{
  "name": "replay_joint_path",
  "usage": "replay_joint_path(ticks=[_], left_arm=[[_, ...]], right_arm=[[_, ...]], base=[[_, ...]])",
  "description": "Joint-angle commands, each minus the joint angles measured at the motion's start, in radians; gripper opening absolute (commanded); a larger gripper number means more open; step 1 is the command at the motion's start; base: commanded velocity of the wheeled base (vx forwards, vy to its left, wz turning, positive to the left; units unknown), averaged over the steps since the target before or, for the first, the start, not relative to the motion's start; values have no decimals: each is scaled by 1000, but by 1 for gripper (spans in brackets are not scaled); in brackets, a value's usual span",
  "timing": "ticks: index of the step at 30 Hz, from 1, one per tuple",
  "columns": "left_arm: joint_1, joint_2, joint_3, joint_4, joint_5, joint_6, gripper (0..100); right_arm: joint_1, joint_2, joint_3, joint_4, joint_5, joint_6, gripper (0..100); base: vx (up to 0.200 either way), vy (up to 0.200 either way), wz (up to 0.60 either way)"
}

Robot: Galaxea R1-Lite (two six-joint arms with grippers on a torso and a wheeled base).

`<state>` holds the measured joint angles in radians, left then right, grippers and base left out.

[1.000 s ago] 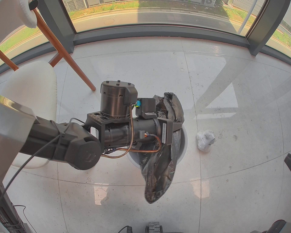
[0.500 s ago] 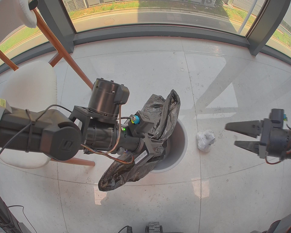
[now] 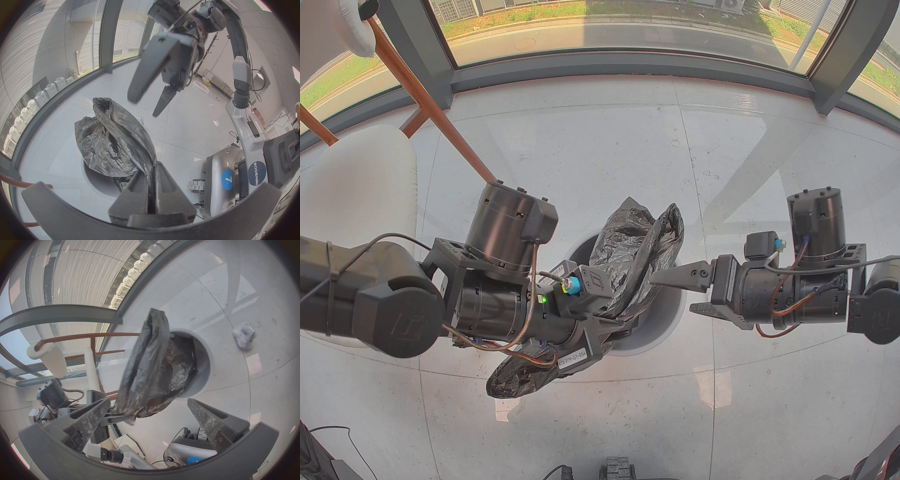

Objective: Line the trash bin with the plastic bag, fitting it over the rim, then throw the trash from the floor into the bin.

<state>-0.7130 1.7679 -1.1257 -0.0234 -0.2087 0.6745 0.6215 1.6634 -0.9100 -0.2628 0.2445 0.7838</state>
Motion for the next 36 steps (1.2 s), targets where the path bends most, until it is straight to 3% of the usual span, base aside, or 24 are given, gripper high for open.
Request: replay_joint_path(ticks=[1,14,31,32,36], left_arm=[[-3,-11,4,-1,0,-19,0],[-5,-11,1,-3,5,-27,0],[-5,-11,1,-6,12,-29,0],[-6,-11,0,-6,12,-29,0],[-8,-4,-2,-6,11,-32,0]], right_arm=[[-3,78,-7,-3,-2,-3,100],[-68,156,-148,10,-2,-32,100],[-62,233,-187,-4,-22,-87,100],[-60,233,-190,-3,-21,-89,0],[-59,230,-178,-3,-21,-117,0]], base=[[0,0,0],[0,0,0],[0,0,0],[0,0,0],[0,0,0]])
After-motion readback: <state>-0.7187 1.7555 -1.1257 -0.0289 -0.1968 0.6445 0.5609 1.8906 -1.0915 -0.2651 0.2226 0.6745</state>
